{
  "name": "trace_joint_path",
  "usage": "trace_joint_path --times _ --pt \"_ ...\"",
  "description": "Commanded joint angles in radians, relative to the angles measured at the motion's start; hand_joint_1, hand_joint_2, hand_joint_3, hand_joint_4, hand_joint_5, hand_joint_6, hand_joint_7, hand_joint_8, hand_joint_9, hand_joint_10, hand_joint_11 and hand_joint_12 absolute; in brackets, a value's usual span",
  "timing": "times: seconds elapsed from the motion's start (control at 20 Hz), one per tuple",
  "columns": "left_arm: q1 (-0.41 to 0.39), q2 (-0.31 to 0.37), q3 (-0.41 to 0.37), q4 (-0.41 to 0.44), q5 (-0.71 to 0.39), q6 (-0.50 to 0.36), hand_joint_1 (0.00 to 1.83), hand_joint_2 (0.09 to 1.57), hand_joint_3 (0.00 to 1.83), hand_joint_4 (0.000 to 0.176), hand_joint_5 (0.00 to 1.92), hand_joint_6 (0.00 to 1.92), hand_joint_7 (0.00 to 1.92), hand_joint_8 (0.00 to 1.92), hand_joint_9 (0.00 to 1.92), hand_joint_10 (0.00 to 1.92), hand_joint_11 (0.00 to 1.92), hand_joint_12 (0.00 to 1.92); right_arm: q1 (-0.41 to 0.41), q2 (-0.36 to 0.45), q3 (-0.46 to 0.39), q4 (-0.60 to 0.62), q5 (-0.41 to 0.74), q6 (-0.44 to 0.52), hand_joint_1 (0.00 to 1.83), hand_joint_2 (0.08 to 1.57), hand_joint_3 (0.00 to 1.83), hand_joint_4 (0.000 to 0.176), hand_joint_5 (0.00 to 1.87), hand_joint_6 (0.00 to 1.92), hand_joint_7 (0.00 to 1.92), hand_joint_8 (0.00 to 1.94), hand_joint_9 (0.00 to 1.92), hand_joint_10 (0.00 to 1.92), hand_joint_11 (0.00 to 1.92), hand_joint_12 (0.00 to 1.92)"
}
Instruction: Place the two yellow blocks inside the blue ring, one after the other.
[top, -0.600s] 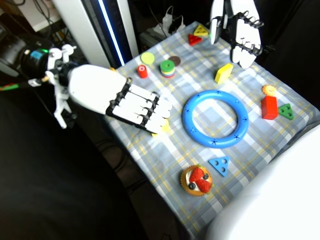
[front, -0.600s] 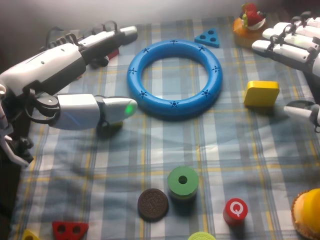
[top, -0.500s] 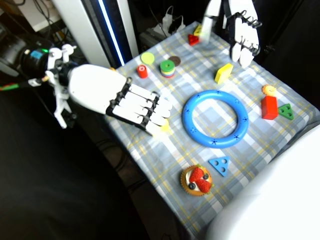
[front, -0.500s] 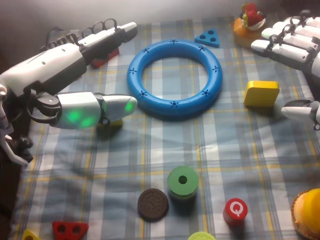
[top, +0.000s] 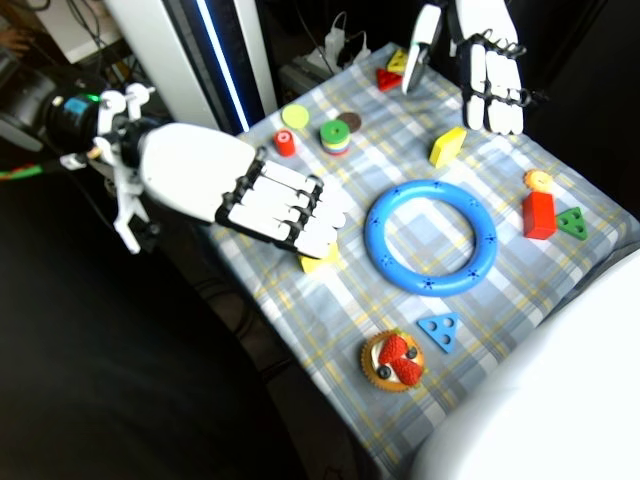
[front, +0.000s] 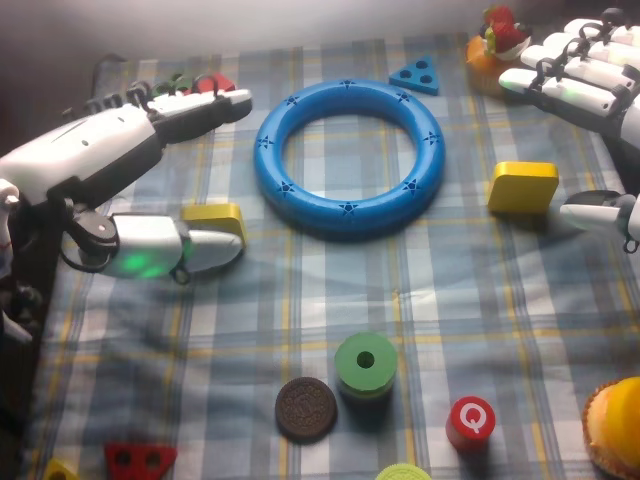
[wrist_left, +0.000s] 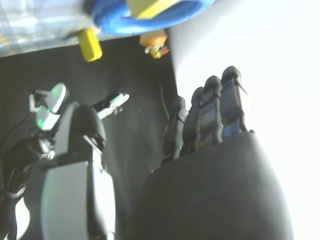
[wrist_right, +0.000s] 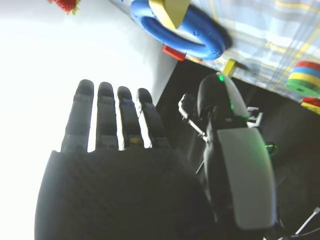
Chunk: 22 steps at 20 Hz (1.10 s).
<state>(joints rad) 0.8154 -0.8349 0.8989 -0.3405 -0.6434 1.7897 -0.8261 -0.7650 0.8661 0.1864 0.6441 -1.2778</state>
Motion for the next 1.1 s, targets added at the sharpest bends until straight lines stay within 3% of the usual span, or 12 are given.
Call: trace_joint_path --times 0.0,0.05,0.3,0.5,0.55,0.6,0.65,0.7,0.75,0.95,1.0,1.05 --pt "-0.006 -0.001 0.007 -0.016 -0.095 0.030 1.05 1.03 0.00 0.016 0.24 0.01 0.21 0.01 0.15 0.01 0.00 0.18 0.006 -0.001 -0.001 -0.002 0.130 -0.001 0.48 1.27 0.00 0.011 0.00 0.00 0.00 0.00 0.00 0.00 0.00 0.00" --pt "-0.006 -0.008 0.012 -0.040 -0.083 0.062 1.07 1.02 0.00 0.012 0.25 0.00 0.22 0.00 0.15 0.01 0.00 0.13 0.004 -0.001 -0.001 0.001 0.132 -0.001 0.48 1.27 0.00 0.009 0.00 0.00 0.00 0.00 0.00 0.00 0.00 0.00" --pt "-0.007 -0.057 0.060 -0.165 -0.020 0.183 1.03 1.06 0.00 0.000 0.35 0.01 0.38 0.01 0.29 0.03 0.00 0.83 0.000 -0.001 -0.001 0.009 0.140 -0.001 0.43 1.29 0.00 0.002 0.00 0.00 0.00 0.00 0.00 0.00 0.00 0.00" --pt "-0.017 -0.093 0.094 -0.229 0.011 0.245 1.04 1.12 0.00 0.000 0.72 0.05 0.80 0.06 0.64 0.11 0.00 1.28 -0.005 -0.001 -0.002 0.017 0.144 -0.001 0.41 1.28 0.00 0.000 0.00 0.00 0.00 0.00 0.00 0.00 0.00 0.00" --pt "-0.022 -0.102 0.105 -0.241 0.020 0.250 1.04 1.12 0.00 0.000 0.72 0.05 0.80 0.06 0.64 0.11 0.00 1.28 -0.005 -0.001 -0.002 0.018 0.145 -0.001 0.41 1.28 0.00 0.000 0.00 0.00 0.00 0.00 0.00 0.00 0.00 0.00" --pt "-0.026 -0.110 0.112 -0.245 0.024 0.250 1.17 1.15 0.02 0.000 0.79 0.93 0.94 0.88 0.82 0.20 0.00 1.46 -0.006 -0.001 -0.002 0.020 0.145 -0.001 0.43 1.28 0.00 0.000 0.00 0.00 0.00 0.00 0.00 0.00 0.00 0.00" --pt "-0.034 -0.119 0.121 -0.245 0.031 0.250 1.22 1.14 0.02 0.000 0.87 1.00 0.98 1.16 0.95 0.48 0.01 1.61 -0.008 -0.001 -0.002 0.023 0.146 -0.001 0.44 1.28 0.00 0.000 0.00 0.00 0.00 0.00 0.00 0.00 0.00 0.00" --pt "-0.040 -0.125 0.125 -0.245 0.035 0.250 1.22 1.14 0.02 0.000 0.87 1.00 0.98 1.16 0.95 0.48 0.01 1.61 -0.009 -0.001 -0.002 0.025 0.147 -0.001 0.44 1.28 0.00 0.000 0.00 0.00 0.00 0.00 0.00 0.00 0.00 0.00" --pt "-0.047 -0.131 0.129 -0.242 0.038 0.250 1.24 1.15 0.00 0.000 0.89 0.94 0.96 1.26 0.83 0.96 0.05 1.73 -0.011 -0.001 -0.002 0.028 0.148 -0.001 0.44 1.28 0.00 0.000 0.00 0.00 0.00 0.00 0.00 0.00 0.00 0.00" --pt "-0.081 -0.134 0.125 -0.217 0.013 0.250 1.22 1.19 0.00 0.000 0.78 1.10 0.92 1.33 0.74 1.17 0.02 1.83 -0.013 -0.001 -0.002 0.032 0.150 -0.001 0.43 1.29 0.00 0.000 0.00 0.00 0.00 0.00 0.00 0.00 0.00 0.00" --pt "-0.106 -0.132 0.117 -0.192 -0.001 0.250 1.19 1.23 0.00 0.000 0.76 1.10 0.82 1.54 0.66 1.59 0.07 1.92 -0.014 0.000 -0.002 0.034 0.150 -0.001 0.42 1.30 0.01 0.000 0.00 0.00 0.00 0.00 0.00 0.00 0.00 0.00" --pt "-0.110 -0.132 0.116 -0.190 -0.002 0.250 1.19 1.23 0.00 0.000 0.76 1.10 0.82 1.54 0.66 1.59 0.07 1.92 -0.014 0.000 -0.002 0.034 0.150 -0.001 0.42 1.30 0.01 0.000 0.00 0.00 0.00 0.00 0.00 0.00 0.00 0.00"
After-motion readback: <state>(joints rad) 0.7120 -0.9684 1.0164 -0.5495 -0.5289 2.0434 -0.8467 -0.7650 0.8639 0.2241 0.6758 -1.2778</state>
